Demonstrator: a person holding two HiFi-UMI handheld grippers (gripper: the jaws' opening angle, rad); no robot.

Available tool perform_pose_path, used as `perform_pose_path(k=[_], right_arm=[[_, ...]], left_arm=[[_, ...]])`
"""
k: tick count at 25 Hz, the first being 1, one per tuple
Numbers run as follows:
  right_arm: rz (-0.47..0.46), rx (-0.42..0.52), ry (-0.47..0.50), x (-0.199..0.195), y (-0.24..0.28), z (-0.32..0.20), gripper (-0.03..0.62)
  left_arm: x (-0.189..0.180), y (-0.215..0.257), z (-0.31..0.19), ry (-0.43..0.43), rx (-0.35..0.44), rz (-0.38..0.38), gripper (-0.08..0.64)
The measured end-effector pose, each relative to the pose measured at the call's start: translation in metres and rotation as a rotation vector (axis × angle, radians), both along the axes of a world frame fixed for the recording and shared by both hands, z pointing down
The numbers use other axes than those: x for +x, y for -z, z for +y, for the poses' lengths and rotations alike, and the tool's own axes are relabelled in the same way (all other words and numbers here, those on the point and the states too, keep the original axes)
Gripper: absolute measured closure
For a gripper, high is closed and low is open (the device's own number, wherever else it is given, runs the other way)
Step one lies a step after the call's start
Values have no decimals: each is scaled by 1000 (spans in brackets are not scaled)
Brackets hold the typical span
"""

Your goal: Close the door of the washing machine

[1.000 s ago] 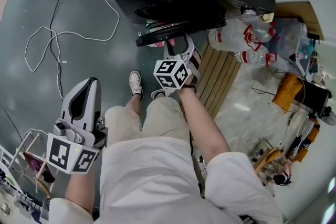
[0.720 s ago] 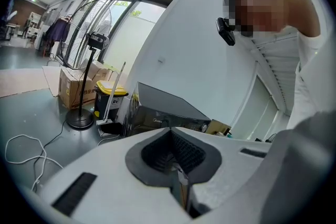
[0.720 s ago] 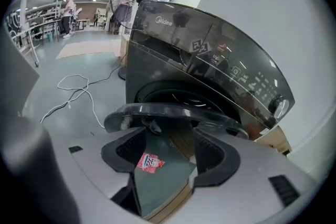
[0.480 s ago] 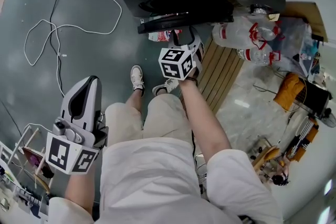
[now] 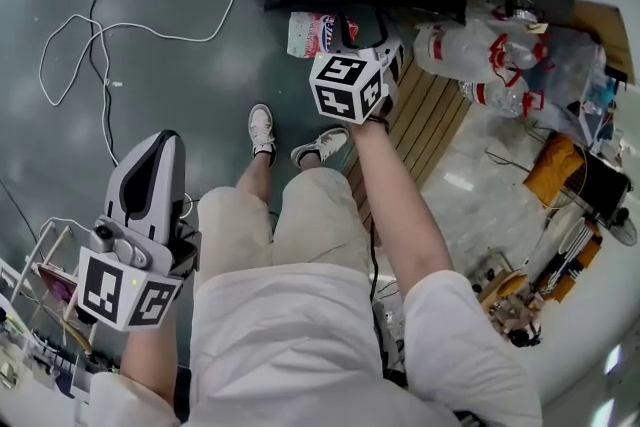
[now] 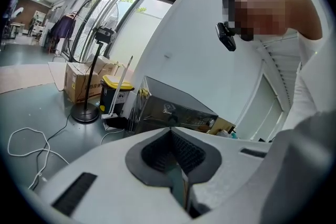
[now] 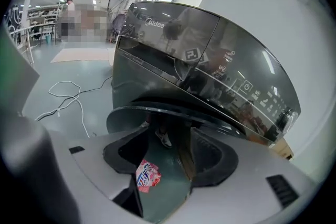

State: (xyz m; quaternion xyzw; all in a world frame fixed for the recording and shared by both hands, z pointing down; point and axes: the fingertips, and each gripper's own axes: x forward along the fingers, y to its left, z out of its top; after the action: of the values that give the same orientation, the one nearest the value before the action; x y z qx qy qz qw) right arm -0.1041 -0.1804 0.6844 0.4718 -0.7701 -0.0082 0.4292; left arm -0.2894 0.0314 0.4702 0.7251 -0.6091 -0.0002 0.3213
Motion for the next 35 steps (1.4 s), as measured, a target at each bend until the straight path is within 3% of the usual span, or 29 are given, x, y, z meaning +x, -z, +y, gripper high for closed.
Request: perform_pose_path(k=[9,21,29,35], right_arm=[[-52,6,-54,-6,3,-18,334],[-32,-35,35,0,9,-8,377],[-38,-7,8,34,46,-9,387],[-50,2,-36,69,83,-1,440]], left_arm=[[3,-7,0,5,-7,3,555],[20,12,-6,-28,39,-3,555],[44,34,-20,-76,76,3,556],[57,71,-34,-112,143,2,556]])
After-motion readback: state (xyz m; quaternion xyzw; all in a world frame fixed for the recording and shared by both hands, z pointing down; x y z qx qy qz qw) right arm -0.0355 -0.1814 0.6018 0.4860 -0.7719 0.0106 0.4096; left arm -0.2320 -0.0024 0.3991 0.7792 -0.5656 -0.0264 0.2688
